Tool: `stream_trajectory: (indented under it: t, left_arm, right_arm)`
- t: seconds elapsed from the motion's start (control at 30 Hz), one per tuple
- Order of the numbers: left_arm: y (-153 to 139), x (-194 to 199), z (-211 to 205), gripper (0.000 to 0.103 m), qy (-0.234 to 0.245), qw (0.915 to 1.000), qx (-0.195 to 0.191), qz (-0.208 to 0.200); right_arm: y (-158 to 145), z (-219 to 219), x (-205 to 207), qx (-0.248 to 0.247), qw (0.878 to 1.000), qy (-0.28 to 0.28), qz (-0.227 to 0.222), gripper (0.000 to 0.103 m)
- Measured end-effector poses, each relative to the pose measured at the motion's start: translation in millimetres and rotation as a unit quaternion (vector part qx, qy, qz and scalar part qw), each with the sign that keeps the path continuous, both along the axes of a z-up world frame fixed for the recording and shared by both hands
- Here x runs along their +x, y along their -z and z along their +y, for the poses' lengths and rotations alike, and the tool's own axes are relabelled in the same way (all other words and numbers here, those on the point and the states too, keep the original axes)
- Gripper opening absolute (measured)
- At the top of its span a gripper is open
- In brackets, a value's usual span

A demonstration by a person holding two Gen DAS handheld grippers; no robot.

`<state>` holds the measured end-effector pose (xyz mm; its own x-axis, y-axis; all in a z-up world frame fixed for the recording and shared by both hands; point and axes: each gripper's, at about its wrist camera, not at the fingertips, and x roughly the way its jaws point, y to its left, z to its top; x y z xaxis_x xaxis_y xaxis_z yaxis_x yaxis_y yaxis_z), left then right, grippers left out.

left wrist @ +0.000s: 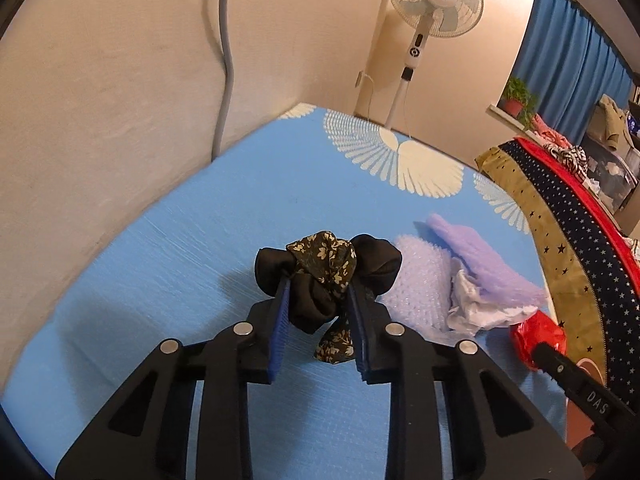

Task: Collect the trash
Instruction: 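Grasp the black cloth with the left tool while the right tool grasps the red bag, then carry the black cloth and red bag over the pink bin with both tools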

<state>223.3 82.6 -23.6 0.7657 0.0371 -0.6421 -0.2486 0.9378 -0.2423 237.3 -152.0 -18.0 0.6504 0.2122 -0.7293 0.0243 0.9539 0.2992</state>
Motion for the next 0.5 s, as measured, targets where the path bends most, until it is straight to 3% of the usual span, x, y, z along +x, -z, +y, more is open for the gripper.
stream_trajectory:
  t: [0.5]
  left_arm:
    - [-47.8,-53.5,-34.1,0.027,0.054,0.9971,0.030,-0.044]
  right_arm:
    - [-40.8,-23.6,-72.2,-0.015,0.999,0.015,-0.045,0.056]
